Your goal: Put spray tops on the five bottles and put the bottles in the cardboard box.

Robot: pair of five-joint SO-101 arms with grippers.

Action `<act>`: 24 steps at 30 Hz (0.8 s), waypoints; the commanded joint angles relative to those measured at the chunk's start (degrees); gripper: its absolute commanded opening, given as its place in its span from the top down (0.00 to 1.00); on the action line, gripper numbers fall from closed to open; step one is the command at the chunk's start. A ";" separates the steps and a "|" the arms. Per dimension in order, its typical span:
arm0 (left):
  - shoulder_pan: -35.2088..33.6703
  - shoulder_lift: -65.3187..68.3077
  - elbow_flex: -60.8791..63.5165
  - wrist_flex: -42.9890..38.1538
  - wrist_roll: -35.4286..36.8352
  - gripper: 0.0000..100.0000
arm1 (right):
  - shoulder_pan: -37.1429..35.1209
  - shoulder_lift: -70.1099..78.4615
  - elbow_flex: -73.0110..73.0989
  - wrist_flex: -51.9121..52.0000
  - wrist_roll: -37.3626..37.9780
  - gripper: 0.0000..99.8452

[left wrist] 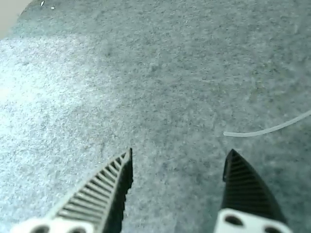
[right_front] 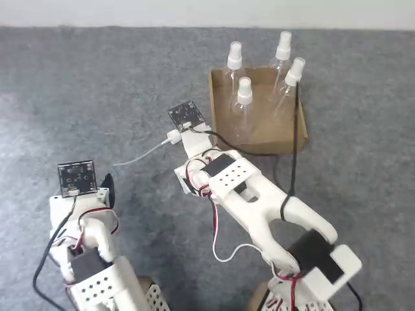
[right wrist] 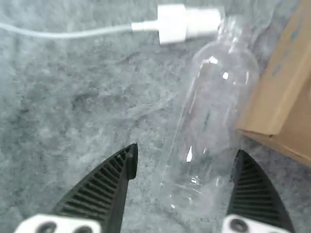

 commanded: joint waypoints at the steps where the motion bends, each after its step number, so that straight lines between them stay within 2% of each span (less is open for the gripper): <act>1: -0.18 -0.35 -0.22 0.18 -0.35 0.72 | 0.66 1.45 -3.52 -1.36 -0.79 0.74; 13: -0.18 -0.35 -0.22 0.18 -0.35 0.72 | -0.84 2.33 -3.25 -1.45 -0.79 0.74; 15: -0.18 -0.35 -0.22 0.18 -0.35 0.72 | -0.84 2.33 -3.16 -1.19 -0.79 0.80; 19: -0.18 -0.35 -0.22 0.18 -0.35 0.72 | -0.92 2.33 -3.16 -1.10 -0.79 0.98; 20: -0.18 -0.35 -0.22 0.18 -0.35 0.72 | -0.92 2.33 -3.16 -0.92 -0.79 1.00; 22: -0.18 -0.35 -0.22 0.18 -0.35 0.72 | -0.92 1.98 -3.16 -0.66 -0.79 0.97; 24: -0.18 -0.35 -0.22 0.18 -0.35 0.72 | -0.92 1.54 -3.52 1.63 -0.79 0.98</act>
